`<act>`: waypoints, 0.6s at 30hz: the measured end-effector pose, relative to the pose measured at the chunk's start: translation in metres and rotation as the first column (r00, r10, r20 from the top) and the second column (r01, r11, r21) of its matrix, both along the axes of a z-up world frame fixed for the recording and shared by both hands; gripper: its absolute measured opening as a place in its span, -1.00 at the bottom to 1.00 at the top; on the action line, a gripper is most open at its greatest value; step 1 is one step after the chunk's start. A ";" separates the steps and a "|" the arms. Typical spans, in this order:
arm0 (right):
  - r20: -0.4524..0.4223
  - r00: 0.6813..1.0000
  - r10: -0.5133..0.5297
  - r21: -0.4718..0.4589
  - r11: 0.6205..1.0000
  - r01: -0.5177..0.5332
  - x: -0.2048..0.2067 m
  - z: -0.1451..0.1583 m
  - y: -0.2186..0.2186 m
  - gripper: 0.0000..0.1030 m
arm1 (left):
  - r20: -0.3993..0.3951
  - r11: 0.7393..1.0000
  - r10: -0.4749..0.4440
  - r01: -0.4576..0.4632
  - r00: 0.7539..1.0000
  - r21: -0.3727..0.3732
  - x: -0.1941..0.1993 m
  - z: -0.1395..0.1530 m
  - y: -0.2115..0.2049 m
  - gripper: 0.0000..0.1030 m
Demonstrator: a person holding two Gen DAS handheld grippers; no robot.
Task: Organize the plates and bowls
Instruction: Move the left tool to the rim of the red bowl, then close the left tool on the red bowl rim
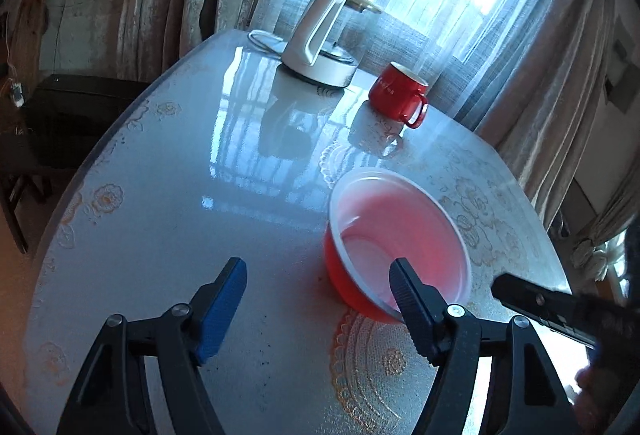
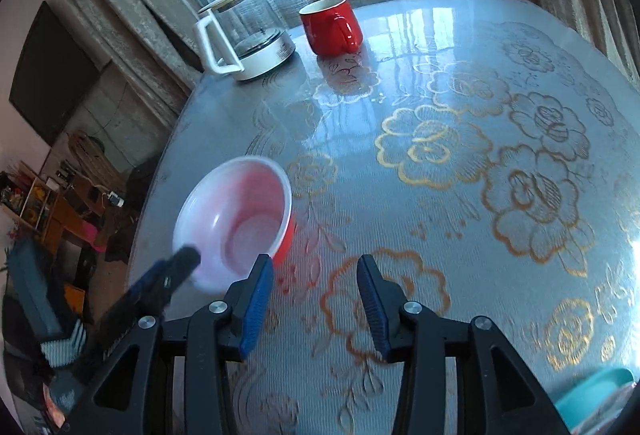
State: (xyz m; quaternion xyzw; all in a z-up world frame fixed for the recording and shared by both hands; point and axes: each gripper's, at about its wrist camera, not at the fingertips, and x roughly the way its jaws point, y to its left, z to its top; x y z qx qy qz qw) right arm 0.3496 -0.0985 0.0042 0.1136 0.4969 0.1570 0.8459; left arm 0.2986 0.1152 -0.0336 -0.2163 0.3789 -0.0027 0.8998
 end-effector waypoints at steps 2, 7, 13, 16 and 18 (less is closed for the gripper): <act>-0.032 0.999 -0.019 0.027 0.999 0.020 0.011 -0.005 0.001 -0.14 | -0.001 1.000 -0.011 0.011 1.000 -0.021 0.001 -0.002 0.001 0.39; -0.081 0.996 -0.027 0.058 0.998 0.032 0.030 -0.016 0.014 -0.14 | -0.005 0.999 -0.002 0.002 1.000 -0.032 0.004 -0.005 0.004 0.30; -0.122 0.992 -0.018 0.060 0.998 0.025 0.035 -0.033 0.028 -0.19 | -0.008 1.000 -0.016 0.016 1.000 -0.011 0.006 -0.008 0.001 -0.08; -0.137 0.991 -0.011 0.073 0.997 0.021 0.033 -0.039 0.030 -0.45 | -0.015 1.000 -0.031 0.031 0.999 -0.002 0.006 -0.010 -0.003 -0.25; -0.140 0.990 -0.006 0.081 0.997 0.018 0.030 -0.040 0.030 -0.53 | -0.009 0.999 -0.039 0.039 0.999 0.005 0.006 -0.009 -0.005 -0.30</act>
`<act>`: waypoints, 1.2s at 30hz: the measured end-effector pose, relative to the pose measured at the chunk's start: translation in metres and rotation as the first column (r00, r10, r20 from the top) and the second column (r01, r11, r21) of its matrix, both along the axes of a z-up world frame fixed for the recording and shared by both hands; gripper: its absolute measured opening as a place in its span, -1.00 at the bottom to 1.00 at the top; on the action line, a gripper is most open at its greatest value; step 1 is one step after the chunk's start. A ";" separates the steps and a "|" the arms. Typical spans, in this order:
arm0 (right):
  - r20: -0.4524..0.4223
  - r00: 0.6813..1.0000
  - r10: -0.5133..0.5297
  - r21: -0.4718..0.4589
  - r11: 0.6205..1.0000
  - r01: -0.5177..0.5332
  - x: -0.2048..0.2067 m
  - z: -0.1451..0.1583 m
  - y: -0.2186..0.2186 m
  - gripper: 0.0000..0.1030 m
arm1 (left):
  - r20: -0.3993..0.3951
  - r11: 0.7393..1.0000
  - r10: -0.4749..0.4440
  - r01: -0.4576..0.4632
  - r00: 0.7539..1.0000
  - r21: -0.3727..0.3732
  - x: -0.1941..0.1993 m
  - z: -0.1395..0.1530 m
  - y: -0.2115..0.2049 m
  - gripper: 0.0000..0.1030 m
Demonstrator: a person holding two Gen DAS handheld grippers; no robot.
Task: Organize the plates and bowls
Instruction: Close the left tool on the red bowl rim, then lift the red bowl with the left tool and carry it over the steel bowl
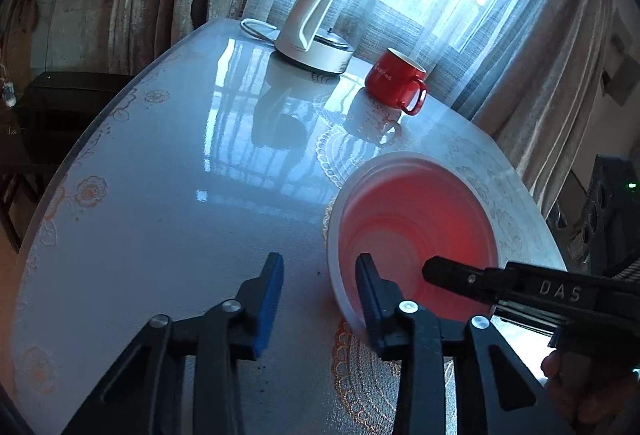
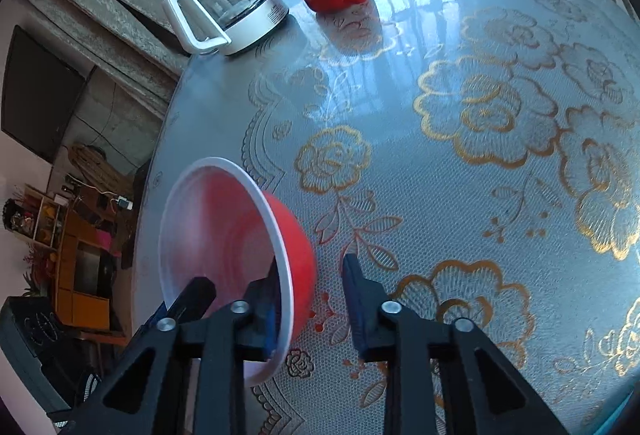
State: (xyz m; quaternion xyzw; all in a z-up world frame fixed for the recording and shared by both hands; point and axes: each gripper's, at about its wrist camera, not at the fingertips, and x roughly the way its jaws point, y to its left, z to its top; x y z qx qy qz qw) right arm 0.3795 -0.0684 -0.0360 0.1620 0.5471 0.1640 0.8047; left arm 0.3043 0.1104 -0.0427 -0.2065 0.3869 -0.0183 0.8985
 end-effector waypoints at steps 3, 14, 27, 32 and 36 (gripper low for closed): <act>0.007 1.000 0.014 -0.007 1.000 -0.014 -0.004 0.001 0.001 -0.66 | 0.008 1.000 -0.018 0.018 1.000 0.018 -0.001 0.001 -0.005 -0.46; 0.002 1.000 0.010 0.008 1.000 -0.010 -0.010 0.000 -0.001 -0.79 | 0.020 0.992 -0.077 0.075 0.997 0.106 -0.003 0.004 -0.023 -0.77; 0.056 0.997 -0.047 0.005 0.999 0.047 -0.035 0.022 -0.018 -0.79 | 0.094 0.981 -0.140 0.125 0.986 0.150 -0.015 0.021 -0.041 -0.77; 0.063 0.995 -0.080 0.025 0.997 0.079 -0.045 0.027 -0.026 -0.79 | 0.121 0.977 -0.163 0.143 0.979 0.156 -0.024 0.029 -0.048 -0.77; 0.086 0.990 -0.111 0.043 0.993 0.107 -0.057 0.034 -0.035 -0.79 | 0.145 0.974 -0.188 0.166 0.971 0.154 -0.032 0.036 -0.053 -0.76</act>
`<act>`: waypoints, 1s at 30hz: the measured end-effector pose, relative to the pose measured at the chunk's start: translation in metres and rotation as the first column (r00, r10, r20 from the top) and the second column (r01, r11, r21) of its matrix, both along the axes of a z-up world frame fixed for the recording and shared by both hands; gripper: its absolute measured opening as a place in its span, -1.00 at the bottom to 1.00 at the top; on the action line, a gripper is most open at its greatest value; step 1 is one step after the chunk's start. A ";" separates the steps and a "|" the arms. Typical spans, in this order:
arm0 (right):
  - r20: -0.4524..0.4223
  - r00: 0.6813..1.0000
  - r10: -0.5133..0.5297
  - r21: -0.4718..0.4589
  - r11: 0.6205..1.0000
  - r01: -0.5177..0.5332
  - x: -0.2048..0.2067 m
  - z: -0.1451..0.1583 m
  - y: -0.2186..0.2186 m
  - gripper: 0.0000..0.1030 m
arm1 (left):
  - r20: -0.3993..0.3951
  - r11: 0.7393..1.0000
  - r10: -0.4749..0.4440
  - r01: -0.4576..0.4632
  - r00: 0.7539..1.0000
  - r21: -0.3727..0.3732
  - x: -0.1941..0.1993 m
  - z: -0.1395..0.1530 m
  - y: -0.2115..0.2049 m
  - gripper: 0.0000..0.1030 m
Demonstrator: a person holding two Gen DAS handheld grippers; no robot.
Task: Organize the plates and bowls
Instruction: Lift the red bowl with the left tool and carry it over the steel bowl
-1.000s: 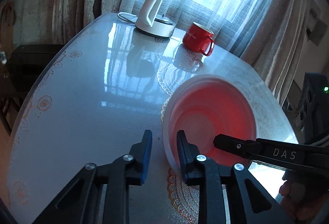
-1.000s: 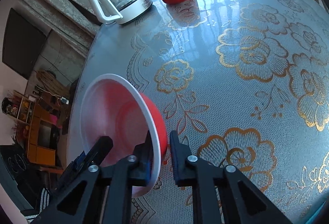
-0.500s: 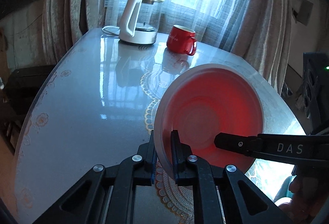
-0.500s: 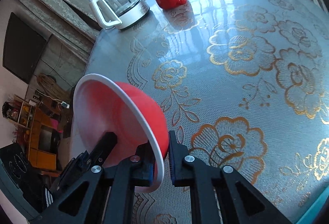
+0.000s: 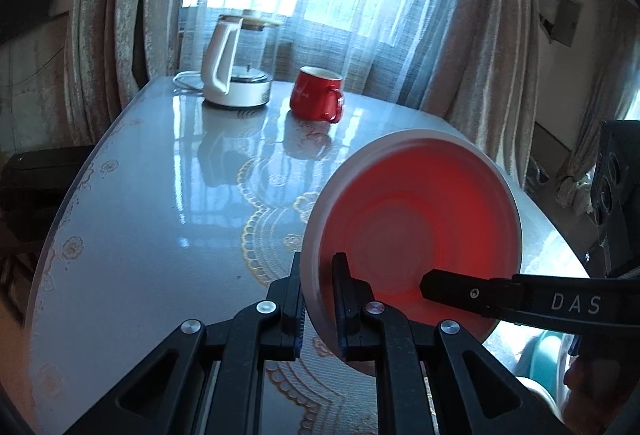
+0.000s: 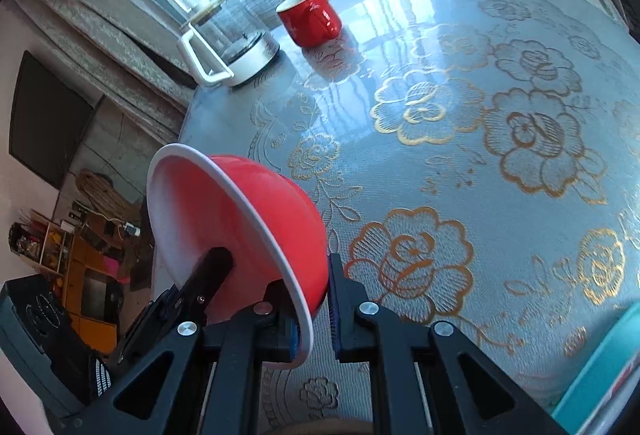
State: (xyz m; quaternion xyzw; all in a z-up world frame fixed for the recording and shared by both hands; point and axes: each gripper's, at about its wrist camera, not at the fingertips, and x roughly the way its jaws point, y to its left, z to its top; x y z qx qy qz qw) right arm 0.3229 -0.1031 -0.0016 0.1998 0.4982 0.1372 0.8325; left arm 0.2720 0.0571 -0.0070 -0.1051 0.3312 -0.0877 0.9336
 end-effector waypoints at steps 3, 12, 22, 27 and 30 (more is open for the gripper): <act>0.013 1.000 -0.020 0.011 1.000 0.020 -0.009 0.004 -0.006 -0.79 | 0.024 1.000 -0.023 0.022 0.999 0.019 -0.005 0.007 -0.007 -0.76; 0.046 0.998 -0.049 0.046 0.998 0.046 -0.034 0.016 -0.021 -0.79 | 0.090 0.996 -0.074 0.069 0.993 0.060 -0.025 0.027 -0.023 -0.76; 0.079 0.996 -0.047 0.056 0.998 0.043 -0.067 0.031 -0.042 -0.77 | 0.140 0.988 -0.114 0.098 0.983 0.118 -0.059 0.044 -0.046 -0.75; 0.075 0.996 -0.056 0.077 0.996 0.050 -0.085 0.029 -0.056 -0.77 | 0.115 0.985 -0.119 0.103 0.986 0.137 -0.079 0.039 -0.058 -0.75; 0.065 0.996 -0.062 0.092 0.994 0.056 -0.096 0.025 -0.061 -0.75 | 0.090 0.983 -0.113 0.098 0.990 0.155 -0.091 0.033 -0.064 -0.75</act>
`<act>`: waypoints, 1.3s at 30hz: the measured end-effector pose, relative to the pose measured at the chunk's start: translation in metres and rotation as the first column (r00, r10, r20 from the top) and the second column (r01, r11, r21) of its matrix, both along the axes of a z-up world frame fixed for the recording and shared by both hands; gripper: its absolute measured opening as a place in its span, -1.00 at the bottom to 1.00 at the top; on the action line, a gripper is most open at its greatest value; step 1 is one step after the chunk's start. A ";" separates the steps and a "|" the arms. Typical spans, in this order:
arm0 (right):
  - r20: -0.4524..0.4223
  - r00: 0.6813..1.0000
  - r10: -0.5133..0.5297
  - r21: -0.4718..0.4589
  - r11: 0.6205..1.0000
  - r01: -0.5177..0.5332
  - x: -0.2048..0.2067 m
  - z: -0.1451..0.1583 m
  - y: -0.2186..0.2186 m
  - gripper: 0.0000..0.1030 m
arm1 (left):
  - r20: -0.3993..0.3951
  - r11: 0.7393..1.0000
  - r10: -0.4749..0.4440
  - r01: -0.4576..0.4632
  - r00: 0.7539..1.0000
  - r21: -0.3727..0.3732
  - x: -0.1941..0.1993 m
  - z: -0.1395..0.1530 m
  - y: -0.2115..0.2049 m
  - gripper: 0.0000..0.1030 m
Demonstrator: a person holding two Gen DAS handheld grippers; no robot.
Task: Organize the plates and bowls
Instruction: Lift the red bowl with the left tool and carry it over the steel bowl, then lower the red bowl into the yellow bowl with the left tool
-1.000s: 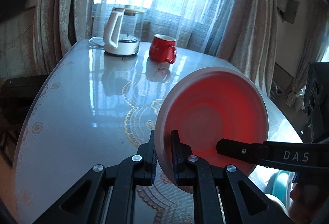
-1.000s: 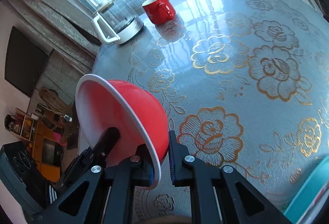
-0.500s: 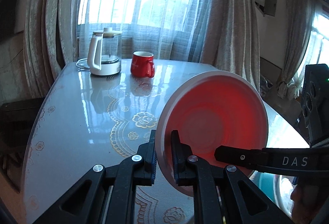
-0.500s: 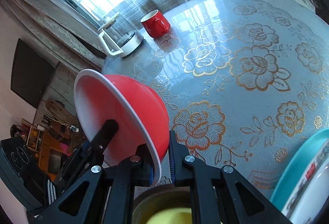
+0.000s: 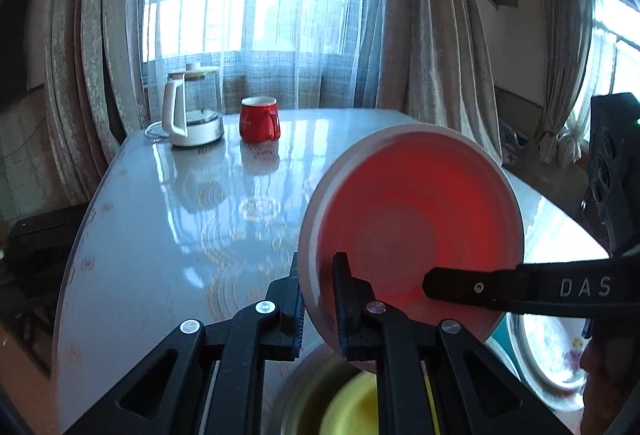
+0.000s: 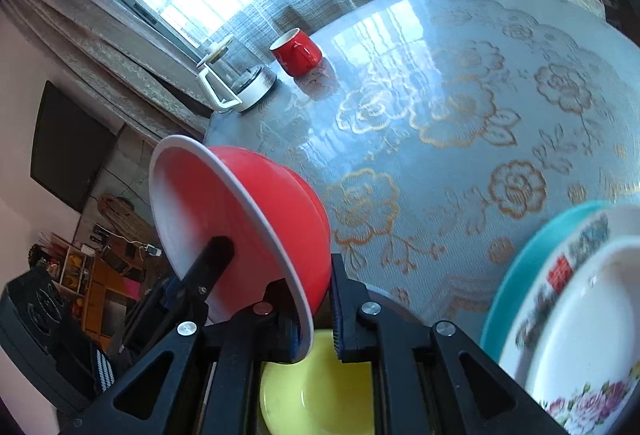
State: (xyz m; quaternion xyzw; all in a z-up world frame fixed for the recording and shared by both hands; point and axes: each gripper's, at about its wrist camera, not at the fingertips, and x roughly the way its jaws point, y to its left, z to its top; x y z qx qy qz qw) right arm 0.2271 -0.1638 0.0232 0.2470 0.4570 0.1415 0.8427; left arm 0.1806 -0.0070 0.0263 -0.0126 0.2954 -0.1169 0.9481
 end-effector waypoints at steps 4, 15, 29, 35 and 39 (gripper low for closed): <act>-0.017 1.000 0.009 0.020 1.000 -0.008 -0.013 -0.008 -0.004 -0.75 | -0.042 1.000 0.029 -0.029 0.999 -0.011 -0.015 -0.006 -0.002 -0.75; -0.017 0.999 0.034 0.051 0.998 -0.033 -0.049 -0.012 -0.008 -0.74 | -0.067 0.998 0.063 -0.062 0.996 0.012 -0.052 -0.009 -0.010 -0.75; -0.038 0.996 0.080 0.089 0.993 -0.076 -0.072 -0.026 -0.008 -0.72 | -0.119 0.998 0.068 -0.067 0.991 0.014 -0.075 -0.022 -0.008 -0.75; -0.059 0.994 0.090 0.094 0.992 -0.084 -0.076 -0.033 -0.010 -0.70 | -0.147 0.997 0.077 -0.075 0.986 0.024 -0.076 -0.030 -0.009 -0.75; -0.061 0.995 0.083 0.066 0.995 -0.079 -0.078 -0.033 -0.013 -0.69 | -0.185 0.995 0.094 -0.087 0.978 0.045 -0.073 -0.040 -0.004 -0.74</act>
